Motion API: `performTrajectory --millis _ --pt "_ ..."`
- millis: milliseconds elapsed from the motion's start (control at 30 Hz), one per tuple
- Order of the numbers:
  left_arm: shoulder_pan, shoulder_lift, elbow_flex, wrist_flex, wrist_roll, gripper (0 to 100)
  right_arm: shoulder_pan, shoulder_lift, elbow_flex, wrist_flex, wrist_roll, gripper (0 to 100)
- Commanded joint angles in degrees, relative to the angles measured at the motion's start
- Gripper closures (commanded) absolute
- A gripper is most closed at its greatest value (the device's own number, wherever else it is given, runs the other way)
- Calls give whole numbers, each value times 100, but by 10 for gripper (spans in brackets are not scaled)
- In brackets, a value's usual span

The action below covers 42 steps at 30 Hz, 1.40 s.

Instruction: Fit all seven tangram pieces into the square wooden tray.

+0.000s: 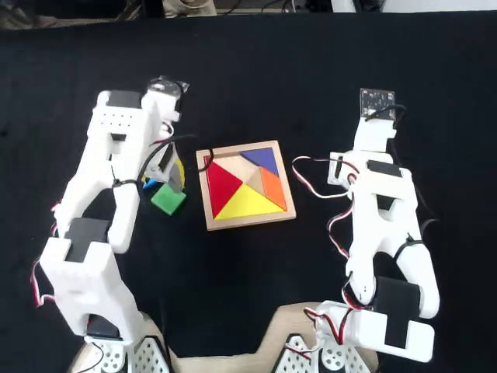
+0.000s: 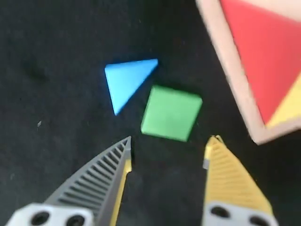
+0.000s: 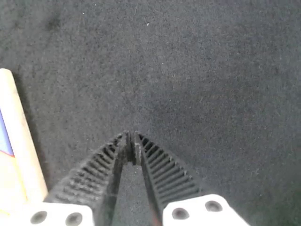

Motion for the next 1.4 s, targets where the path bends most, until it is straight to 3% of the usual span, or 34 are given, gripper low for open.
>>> performTrajectory --millis 0,333,533,767,1167,1367 --pt "-251 -53 215 -475 -105 717 -202 4 -295 -53 44 987" --pt "-180 -18 892 -1116 -527 719 -202 13 -321 -53 44 987" --pt "251 -35 1200 -1134 -519 720 -202 13 -321 -62 44 987" --pt "268 9 1552 -2031 -519 720 -202 22 -312 -62 44 987" --pt "251 308 1420 -1996 -519 762 -202 22 -295 -62 44 987" --pt "233 1090 426 -1336 -281 766 -202 22 -295 -62 44 987"
